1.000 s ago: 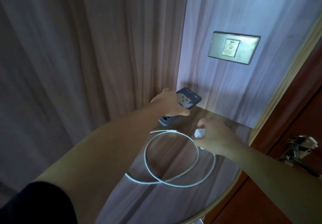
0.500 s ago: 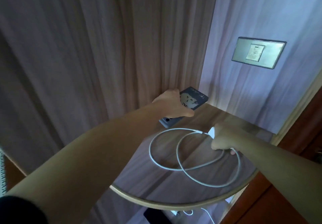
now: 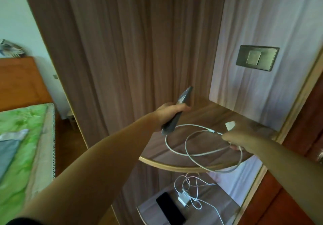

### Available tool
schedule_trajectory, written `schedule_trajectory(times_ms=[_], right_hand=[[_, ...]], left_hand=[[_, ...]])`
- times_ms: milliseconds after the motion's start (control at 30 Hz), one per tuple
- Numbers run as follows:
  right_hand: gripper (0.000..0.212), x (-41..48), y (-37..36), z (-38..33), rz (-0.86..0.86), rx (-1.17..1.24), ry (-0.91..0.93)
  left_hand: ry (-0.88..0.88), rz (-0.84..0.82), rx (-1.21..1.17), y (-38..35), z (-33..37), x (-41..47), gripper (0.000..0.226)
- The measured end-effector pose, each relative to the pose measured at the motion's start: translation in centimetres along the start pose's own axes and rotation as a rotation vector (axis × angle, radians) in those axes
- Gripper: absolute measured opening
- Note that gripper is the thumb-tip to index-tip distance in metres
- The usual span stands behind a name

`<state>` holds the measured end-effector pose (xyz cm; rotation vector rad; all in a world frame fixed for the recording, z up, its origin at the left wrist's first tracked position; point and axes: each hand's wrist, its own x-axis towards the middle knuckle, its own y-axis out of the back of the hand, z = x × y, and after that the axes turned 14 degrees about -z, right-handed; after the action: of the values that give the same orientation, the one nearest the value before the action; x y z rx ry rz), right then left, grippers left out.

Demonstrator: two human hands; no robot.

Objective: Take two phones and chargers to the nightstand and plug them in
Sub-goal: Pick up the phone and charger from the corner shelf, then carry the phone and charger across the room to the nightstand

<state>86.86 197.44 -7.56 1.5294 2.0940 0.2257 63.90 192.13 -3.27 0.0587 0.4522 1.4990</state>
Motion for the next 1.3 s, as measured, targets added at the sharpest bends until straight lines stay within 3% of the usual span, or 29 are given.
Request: schedule_trajectory(times_ms=[67,200,367,700,900,1067,1200,1300], right_hand=[[0.027,-1.4,0.5,0.2,-0.036,0.157,0.031],[0.034,-3.8,0.9,-0.6,-0.179,0.545,0.076],[0.037,-8.3,-1.7,-4.7,-0.449,0.751,0.192],[0.041,-23.3,-20.0,-15.4,-0.966,0.439,0.448],[0.036,-38.7,-34.6,-18.0,-1.27,0.288,0.51],[0.018,-53.8,-45.6,-16.9,-1.35,-0.011,0.642],[0.02,-64.2,-53.7,-15.1,-1.442,-0.094,0.731],[0.019,-71.2,-59.0,-13.7,-1.538,-0.086,0.7]], left_hand=[[0.014,0.043,0.059,-1.2,-0.4,-1.7,0.033],[0.015,0.127,0.172,-2.8,-0.1,-6.1,0.073],[-0.008,0.247,0.227,-1.1,-1.0,-12.4,0.073],[0.084,0.7,0.199,6.4,-9.0,-36.3,0.085],[0.306,0.927,0.175,8.4,-17.3,-57.8,0.092],[0.507,1.157,0.222,7.7,-24.8,-76.5,0.096],[0.729,1.264,0.314,5.0,-29.3,-90.0,0.101],[0.851,1.32,0.348,2.2,-31.3,-98.2,0.097]])
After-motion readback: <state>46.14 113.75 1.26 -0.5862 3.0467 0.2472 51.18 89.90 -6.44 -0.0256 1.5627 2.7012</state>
